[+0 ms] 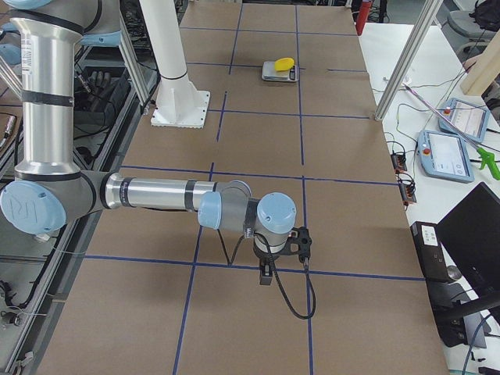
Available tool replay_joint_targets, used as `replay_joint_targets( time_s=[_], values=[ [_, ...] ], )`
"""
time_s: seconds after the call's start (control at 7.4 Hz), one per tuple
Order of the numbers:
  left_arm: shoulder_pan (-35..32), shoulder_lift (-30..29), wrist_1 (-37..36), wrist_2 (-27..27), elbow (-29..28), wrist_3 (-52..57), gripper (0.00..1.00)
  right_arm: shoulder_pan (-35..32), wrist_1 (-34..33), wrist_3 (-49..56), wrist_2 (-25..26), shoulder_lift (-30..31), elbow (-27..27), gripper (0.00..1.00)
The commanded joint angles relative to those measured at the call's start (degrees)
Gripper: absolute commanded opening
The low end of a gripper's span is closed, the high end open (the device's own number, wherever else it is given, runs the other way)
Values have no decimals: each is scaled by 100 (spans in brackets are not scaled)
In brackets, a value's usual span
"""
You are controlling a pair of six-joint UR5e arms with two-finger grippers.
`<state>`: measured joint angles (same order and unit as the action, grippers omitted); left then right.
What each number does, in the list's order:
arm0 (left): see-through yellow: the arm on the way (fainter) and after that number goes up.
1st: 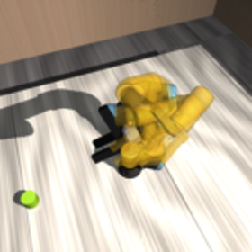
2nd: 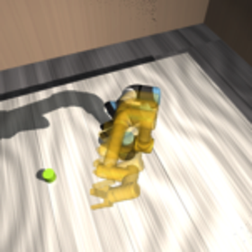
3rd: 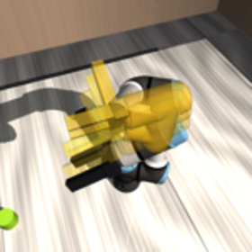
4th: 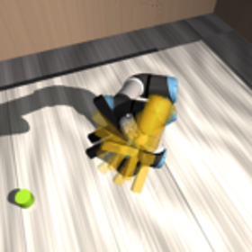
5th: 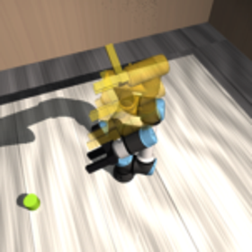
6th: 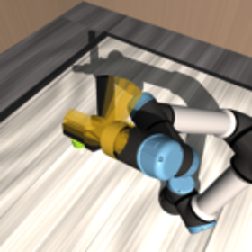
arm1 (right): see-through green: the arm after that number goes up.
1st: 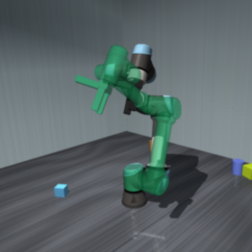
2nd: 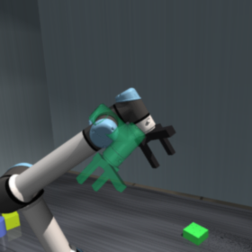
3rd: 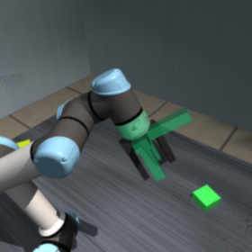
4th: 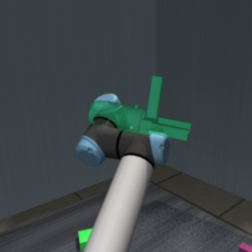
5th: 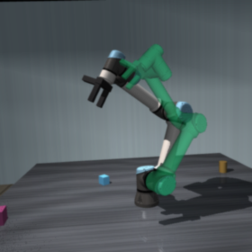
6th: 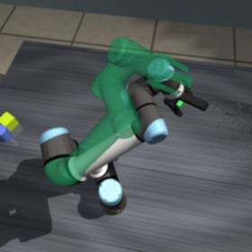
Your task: Weigh mango
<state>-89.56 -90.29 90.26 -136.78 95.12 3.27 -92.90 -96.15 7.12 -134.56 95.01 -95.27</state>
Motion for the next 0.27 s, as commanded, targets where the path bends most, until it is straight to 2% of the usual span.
replay_joint_targets(
  time_s=[0.0,0.14],
  values=[
    [0,-41,0,2,50,-1,100,0,0,0,0,0,0,100],
    [9,-50,9,19,33,-1,100,0,0,0,0,0,0,100]
  ],
)
